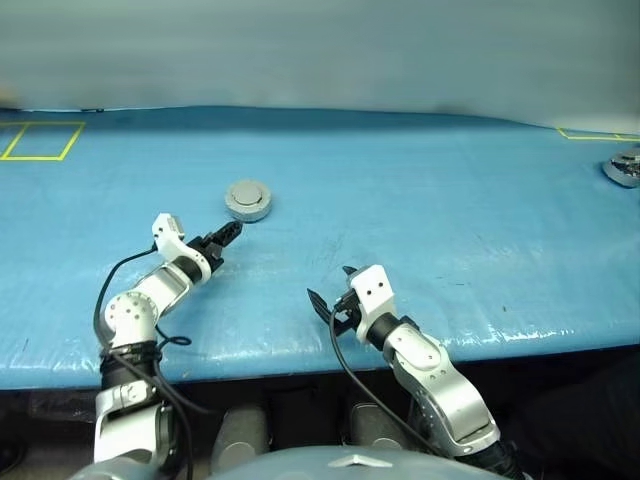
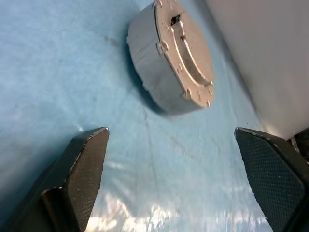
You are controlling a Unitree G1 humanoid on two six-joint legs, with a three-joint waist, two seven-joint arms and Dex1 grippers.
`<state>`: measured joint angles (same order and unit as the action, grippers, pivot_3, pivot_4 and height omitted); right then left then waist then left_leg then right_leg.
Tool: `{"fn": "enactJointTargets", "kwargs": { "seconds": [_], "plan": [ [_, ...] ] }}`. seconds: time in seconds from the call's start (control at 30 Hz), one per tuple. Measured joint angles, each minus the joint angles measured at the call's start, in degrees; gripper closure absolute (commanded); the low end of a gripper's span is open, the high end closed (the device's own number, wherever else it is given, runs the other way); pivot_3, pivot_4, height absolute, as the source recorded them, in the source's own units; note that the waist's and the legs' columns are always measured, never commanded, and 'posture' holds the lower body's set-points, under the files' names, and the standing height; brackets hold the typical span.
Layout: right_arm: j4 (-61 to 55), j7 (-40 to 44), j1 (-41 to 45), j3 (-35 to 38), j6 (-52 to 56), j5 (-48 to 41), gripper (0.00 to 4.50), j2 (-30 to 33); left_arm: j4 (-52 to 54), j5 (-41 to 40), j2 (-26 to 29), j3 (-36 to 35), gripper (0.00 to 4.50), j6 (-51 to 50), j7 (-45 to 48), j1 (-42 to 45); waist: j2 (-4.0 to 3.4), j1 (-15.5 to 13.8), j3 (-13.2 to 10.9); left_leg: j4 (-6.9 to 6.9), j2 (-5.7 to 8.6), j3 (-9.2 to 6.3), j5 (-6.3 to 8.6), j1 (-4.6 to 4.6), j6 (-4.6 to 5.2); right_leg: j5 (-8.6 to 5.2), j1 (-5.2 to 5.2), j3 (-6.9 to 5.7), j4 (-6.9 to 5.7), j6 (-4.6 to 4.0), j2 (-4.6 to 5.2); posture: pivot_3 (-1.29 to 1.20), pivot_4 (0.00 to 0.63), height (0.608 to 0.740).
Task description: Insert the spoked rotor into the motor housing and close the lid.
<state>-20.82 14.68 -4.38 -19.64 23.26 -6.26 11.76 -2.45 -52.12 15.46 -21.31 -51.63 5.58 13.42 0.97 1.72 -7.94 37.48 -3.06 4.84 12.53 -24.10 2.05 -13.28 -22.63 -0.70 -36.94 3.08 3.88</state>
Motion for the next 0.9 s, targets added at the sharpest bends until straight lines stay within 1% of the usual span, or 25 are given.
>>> {"fn": "enactJointTargets", "kwargs": {
  "seconds": [0.07, 0.17, 0.23, 0.3, 0.43, 0.53, 0.6, 0.67, 0.8, 0.9],
  "plan": [
    [0.35, 0.42, 0.67, 0.66, 0.04, -0.18, 0.00, -0.37, 6.71, 3.56, 3.51, 4.34, 0.02, 1.37, 3.11, -5.67, -0.02, 0.16, 0.08, -0.16, 0.01, 0.11, 0.00, 0.13, -0.01, 0.05, -0.01, 0.02, 0.02, -0.08, 0.28, 0.00, 0.150, 0.740],
    [1.09, 0.35, 1.21, 2.33, 0.03, -0.42, 0.00, -1.00, 12.71, 10.01, 5.63, 9.36, 0.02, 7.15, 7.07, -11.62, -0.05, -0.05, 0.14, -0.42, 0.08, 0.25, 0.00, 0.14, -0.03, 0.07, -0.18, 0.02, 0.04, -0.19, 0.53, 0.00, 0.150, 0.740],
    [1.95, 0.00, 1.35, 2.90, -0.10, -0.40, 0.00, -1.98, 15.39, 17.03, 7.83, 13.99, 0.02, 13.87, 9.19, -15.27, -0.03, -0.24, 0.15, -0.51, 0.08, 0.25, -0.02, -0.03, -0.06, 0.03, -0.40, 0.03, 0.04, -0.30, 0.57, 0.00, 0.150, 0.740],
    [2.74, -0.50, 1.38, 3.67, -0.20, -0.32, 0.00, -2.82, 16.26, 24.31, 8.42, 17.62, 0.02, 20.69, 9.90, -17.34, -0.06, -0.47, 0.17, -0.52, 0.08, 0.26, -0.03, -0.64, -0.09, 0.06, -1.00, 0.07, 0.03, -0.38, 0.62, 0.00, 0.150, 0.740],
    [3.04, -2.00, 1.01, 4.50, -1.51, 0.51, 0.00, -3.75, 16.16, 33.85, 7.24, 20.92, 0.02, 32.89, 9.96, -18.72, -0.05, -1.06, 0.17, -0.50, 0.09, 0.20, -0.02, -1.12, -0.05, 0.01, -1.35, -0.06, 0.11, -0.48, 0.64, 0.00, 0.150, 0.740],
    [2.96, -3.05, -0.35, 4.57, -2.96, 1.39, 0.00, -4.74, 14.05, 41.01, 6.69, 23.17, 0.02, 41.98, 9.73, -16.56, -0.06, -1.30, 0.16, -0.46, 0.11, 0.15, -0.06, -1.26, 0.02, 0.00, -1.38, -0.23, 0.12, -0.50, 0.61, 0.00, 0.150, 0.740],
    [2.59, -4.01, -2.04, 4.86, -3.78, 1.77, 0.00, -4.97, 13.63, 42.90, 4.10, 23.13, 0.02, 45.82, 8.79, -15.88, -0.06, -1.24, 0.17, -0.40, 0.13, 0.16, -0.14, -1.29, 0.28, 0.00, -1.15, -0.30, 0.13, -0.49, 0.60, 0.00, 0.150, 0.740],
    [2.49, -4.80, -3.35, 5.37, -4.16, 2.20, 0.00, -5.11, 13.63, 44.22, 1.83, 23.54, 0.02, 48.79, 8.06, -16.54, -0.05, -1.03, 0.16, -0.35, 0.15, 0.20, -0.13, -1.28, 0.39, 0.01, -1.13, -0.26, 0.12, -0.46, 0.59, 0.00, 0.150, 0.740],
    [2.45, -5.85, -3.77, 6.54, -4.43, 2.93, 0.00, -5.45, 13.64, 46.31, -0.31, 23.96, 0.02, 52.08, 7.32, -20.21, -0.05, -0.93, 0.15, -0.32, 0.06, 0.18, -0.18, -1.26, 0.36, 0.03, -1.13, -0.30, 0.08, -0.35, 0.18, 0.00, 0.150, 0.740],
    [2.57, -5.86, -2.96, 6.53, -4.65, 3.29, 0.00, -5.60, 13.64, 48.65, -0.55, 24.34, 0.02, 53.30, 6.96, -21.60, -0.05, -1.09, 0.15, -0.26, -0.02, 0.15, -0.21, -1.21, 0.31, 0.05, -1.14, -0.33, 0.06, -0.31, 0.07, 0.00, 0.150, 0.740]
  ]
}}
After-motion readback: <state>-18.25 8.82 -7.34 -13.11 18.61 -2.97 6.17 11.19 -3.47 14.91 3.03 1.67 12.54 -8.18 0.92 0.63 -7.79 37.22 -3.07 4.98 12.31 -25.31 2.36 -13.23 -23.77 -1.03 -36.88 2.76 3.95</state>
